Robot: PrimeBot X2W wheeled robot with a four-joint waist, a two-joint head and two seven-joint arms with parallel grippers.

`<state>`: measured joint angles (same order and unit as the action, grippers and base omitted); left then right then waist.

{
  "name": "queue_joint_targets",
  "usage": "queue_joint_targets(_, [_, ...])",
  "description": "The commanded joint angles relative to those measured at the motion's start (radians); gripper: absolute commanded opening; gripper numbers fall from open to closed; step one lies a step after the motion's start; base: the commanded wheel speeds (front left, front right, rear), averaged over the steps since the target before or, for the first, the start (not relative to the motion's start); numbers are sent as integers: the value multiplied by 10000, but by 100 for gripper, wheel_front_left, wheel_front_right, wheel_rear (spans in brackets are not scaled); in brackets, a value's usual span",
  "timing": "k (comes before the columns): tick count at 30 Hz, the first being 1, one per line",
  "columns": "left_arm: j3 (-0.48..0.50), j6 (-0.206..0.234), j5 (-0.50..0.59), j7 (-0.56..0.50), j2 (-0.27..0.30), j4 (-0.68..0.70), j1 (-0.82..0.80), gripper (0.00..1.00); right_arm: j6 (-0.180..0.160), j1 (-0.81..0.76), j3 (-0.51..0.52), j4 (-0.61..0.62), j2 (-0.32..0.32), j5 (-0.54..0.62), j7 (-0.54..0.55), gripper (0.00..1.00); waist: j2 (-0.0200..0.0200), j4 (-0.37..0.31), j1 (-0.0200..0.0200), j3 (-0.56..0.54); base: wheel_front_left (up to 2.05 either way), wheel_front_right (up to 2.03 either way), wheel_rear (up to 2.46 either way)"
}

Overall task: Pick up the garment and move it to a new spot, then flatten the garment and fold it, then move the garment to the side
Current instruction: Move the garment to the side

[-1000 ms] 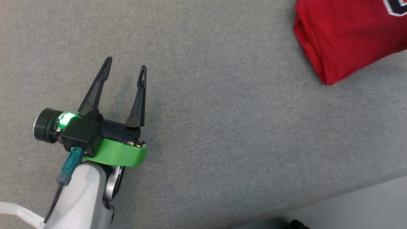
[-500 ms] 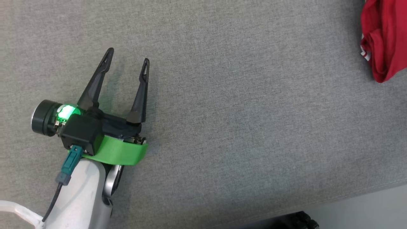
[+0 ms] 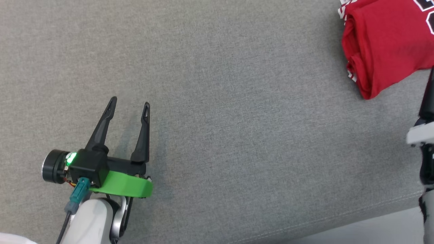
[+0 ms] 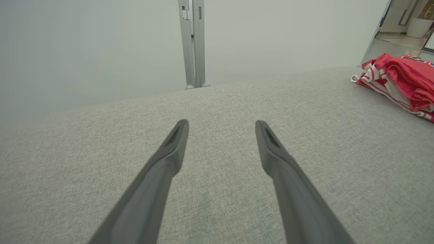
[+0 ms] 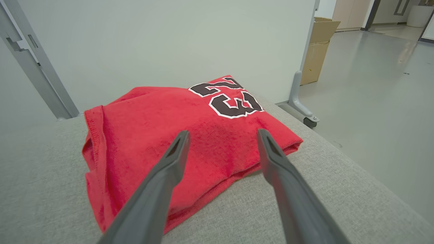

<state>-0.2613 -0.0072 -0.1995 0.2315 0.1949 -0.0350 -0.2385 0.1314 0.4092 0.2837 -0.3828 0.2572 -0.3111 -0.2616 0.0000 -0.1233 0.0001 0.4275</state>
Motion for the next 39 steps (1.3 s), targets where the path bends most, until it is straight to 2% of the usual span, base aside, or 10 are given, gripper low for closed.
queue_joint_targets(1, [46, 77, -163, 71, -76, -103, 243, 100, -16, -519, 1, 413, -256, 168, -38, 100, 0, -32, -1, -994, 0, 0, 0])
queue_joint_targets(7, [158, 221, -397, 180, -263, -430, 622, 100, -16, -2024, -525, 2081, -1259, 578, 163, 100, 0, 246, -1, -1640, 0, 0, 0])
queue_joint_targets(15, [494, 427, -633, 286, -364, -647, 896, 100, -16, -3436, -1211, 3851, -1907, 961, 747, 100, 0, 984, -1, -2120, 0, 0, 0])
queue_joint_targets(20, [711, 481, -768, 327, -372, -851, 1142, 100, -16, -3940, -1489, 4412, -2016, 1064, 1083, 100, 0, 1449, -1, -2487, 0, 0, 0])
queue_joint_targets(26, [871, 445, -903, 334, -420, -1025, 1562, 100, -16, -4439, -1721, 4716, -2045, 1261, 1449, 100, 0, 1684, -1, -3028, 0, 0, 0])
queue_joint_targets(39, [836, 211, -716, 332, -355, -1469, 2058, 100, -16, -5307, -1918, 5357, -2058, 1587, 2000, 100, 0, 1530, -1, -3579, 0, 0, 0])
